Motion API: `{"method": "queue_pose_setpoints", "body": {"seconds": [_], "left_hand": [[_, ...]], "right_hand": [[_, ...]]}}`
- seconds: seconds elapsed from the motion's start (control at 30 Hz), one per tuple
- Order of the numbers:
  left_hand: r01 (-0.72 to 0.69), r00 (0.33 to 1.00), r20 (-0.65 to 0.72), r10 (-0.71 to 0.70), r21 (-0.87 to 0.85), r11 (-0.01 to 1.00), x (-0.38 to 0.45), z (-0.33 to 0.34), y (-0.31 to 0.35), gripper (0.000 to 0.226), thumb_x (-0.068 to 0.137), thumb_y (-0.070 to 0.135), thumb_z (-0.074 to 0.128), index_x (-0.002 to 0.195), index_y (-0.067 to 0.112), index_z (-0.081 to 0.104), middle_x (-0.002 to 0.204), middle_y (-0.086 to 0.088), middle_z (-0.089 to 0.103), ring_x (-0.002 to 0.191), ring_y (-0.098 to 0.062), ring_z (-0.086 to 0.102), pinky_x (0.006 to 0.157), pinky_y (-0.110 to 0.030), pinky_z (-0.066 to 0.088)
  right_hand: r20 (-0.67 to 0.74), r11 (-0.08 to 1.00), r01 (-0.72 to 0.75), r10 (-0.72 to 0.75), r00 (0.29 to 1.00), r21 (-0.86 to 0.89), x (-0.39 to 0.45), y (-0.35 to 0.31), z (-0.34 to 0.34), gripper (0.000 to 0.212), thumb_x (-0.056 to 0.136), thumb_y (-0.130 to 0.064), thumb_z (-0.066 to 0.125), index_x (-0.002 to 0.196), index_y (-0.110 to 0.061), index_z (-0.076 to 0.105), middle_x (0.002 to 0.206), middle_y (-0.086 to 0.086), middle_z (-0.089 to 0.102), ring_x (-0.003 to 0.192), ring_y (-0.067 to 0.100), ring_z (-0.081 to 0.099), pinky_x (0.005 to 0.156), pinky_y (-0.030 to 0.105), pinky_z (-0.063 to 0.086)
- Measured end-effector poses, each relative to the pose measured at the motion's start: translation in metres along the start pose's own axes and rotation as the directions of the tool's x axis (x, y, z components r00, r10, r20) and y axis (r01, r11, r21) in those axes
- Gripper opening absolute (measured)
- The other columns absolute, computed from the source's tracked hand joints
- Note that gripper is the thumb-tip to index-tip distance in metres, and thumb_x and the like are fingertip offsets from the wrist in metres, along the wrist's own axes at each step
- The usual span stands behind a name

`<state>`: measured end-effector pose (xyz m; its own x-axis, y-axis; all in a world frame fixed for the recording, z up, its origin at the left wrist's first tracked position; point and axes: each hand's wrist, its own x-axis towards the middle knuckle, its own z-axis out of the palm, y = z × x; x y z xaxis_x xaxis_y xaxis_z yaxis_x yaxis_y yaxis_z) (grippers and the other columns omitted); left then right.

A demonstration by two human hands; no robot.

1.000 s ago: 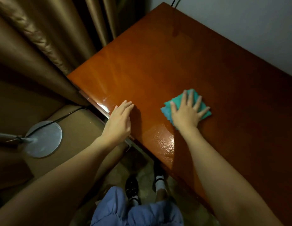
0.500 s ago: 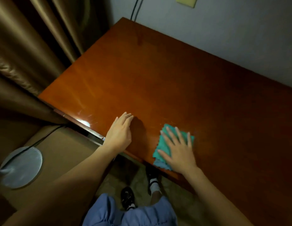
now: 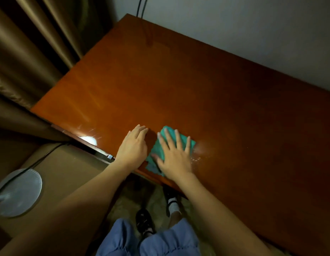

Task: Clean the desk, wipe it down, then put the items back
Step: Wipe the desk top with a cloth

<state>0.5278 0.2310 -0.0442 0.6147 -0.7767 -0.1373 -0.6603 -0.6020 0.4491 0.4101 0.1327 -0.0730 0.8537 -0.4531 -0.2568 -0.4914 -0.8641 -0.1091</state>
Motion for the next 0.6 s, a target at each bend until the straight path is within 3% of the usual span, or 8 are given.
{"method": "queue_pose_setpoints", "body": {"seconds": [0.07,0.13,0.17,0.23,0.3,0.47,0.53,0.6], "left_hand": [[-0.011,0.999,0.038,0.011,0.001,1.000,0.000,0.006,0.009,0.048,0.099,0.013,0.035,0.146,0.010,0.029,0.152,-0.005,0.029,0.144,-0.019,0.016,0.119,-0.036,0.014],[-0.048,0.996,0.075,0.047,0.012,0.999,0.003,0.012,0.015,0.049,0.099,0.016,0.035,0.147,0.012,0.026,0.154,-0.004,0.026,0.145,-0.018,0.011,0.119,-0.036,0.007],[-0.053,0.996,0.078,0.052,0.009,0.999,0.005,0.015,0.018,0.050,0.099,0.018,0.035,0.147,0.013,0.025,0.154,-0.003,0.024,0.145,-0.018,0.009,0.119,-0.037,0.003],[-0.049,0.997,0.057,0.050,-0.004,0.999,0.008,0.018,0.019,0.050,0.099,0.019,0.036,0.148,0.014,0.025,0.155,-0.002,0.023,0.146,-0.016,0.008,0.118,-0.036,-0.001],[-0.060,0.997,0.039,0.060,-0.003,0.998,0.009,0.020,0.017,0.051,0.099,0.020,0.037,0.148,0.014,0.026,0.155,-0.001,0.023,0.146,-0.015,0.008,0.116,-0.033,-0.005],[-0.125,0.991,0.058,0.124,0.021,0.992,0.013,0.019,0.008,0.054,0.097,0.022,0.040,0.148,0.015,0.025,0.155,0.001,0.021,0.146,-0.013,0.006,0.112,-0.027,-0.012],[-0.144,0.987,0.071,0.142,0.031,0.989,0.017,0.017,0.005,0.055,0.097,0.024,0.040,0.149,0.016,0.023,0.156,0.002,0.020,0.146,-0.013,0.006,0.112,-0.026,-0.012],[-0.153,0.985,0.086,0.149,0.047,0.987,0.021,0.015,0.003,0.055,0.097,0.025,0.041,0.148,0.017,0.023,0.156,0.002,0.020,0.146,-0.013,0.007,0.113,-0.026,-0.010]], "right_hand": [[0.002,0.997,0.080,-0.080,0.997,-0.023,-0.022,0.018,0.003,0.071,0.088,-0.066,0.006,0.149,-0.032,0.000,0.158,-0.005,-0.001,0.146,0.028,0.004,0.110,0.059,-0.003],[0.011,0.999,0.039,-0.038,0.999,-0.024,-0.044,0.045,0.006,0.066,0.092,-0.066,0.010,0.148,-0.031,0.020,0.154,-0.005,0.025,0.141,0.027,0.025,0.109,0.060,0.017],[0.033,1.000,0.001,0.000,0.999,-0.021,-0.053,0.062,0.007,0.066,0.092,-0.067,0.009,0.147,-0.032,0.021,0.154,-0.007,0.026,0.141,0.025,0.026,0.111,0.059,0.016],[0.047,0.996,-0.086,0.086,0.995,-0.001,-0.062,0.094,0.008,0.070,0.088,-0.071,0.003,0.148,-0.036,0.012,0.155,-0.010,0.009,0.145,0.023,0.013,0.113,0.052,-0.004],[0.008,0.985,-0.170,0.170,0.985,0.010,-0.060,0.114,0.003,0.076,0.084,-0.074,-0.003,0.150,-0.036,0.006,0.156,-0.011,-0.001,0.146,0.021,0.000,0.113,0.049,-0.012],[-0.034,0.882,-0.464,0.468,0.883,0.089,0.001,0.106,-0.014,0.069,0.092,-0.064,0.013,0.151,-0.031,0.001,0.160,-0.004,-0.003,0.146,0.025,-0.008,0.114,0.056,-0.008],[-0.036,0.861,-0.497,0.503,0.863,0.112,0.027,0.095,-0.019,0.068,0.095,-0.060,0.019,0.152,-0.028,0.002,0.160,0.000,-0.002,0.146,0.028,-0.007,0.114,0.060,-0.005],[-0.013,0.894,-0.438,0.441,0.897,0.098,0.048,0.082,-0.025,0.068,0.095,-0.059,0.020,0.152,-0.027,0.001,0.160,0.001,-0.003,0.146,0.030,-0.008,0.113,0.061,-0.006]]}}
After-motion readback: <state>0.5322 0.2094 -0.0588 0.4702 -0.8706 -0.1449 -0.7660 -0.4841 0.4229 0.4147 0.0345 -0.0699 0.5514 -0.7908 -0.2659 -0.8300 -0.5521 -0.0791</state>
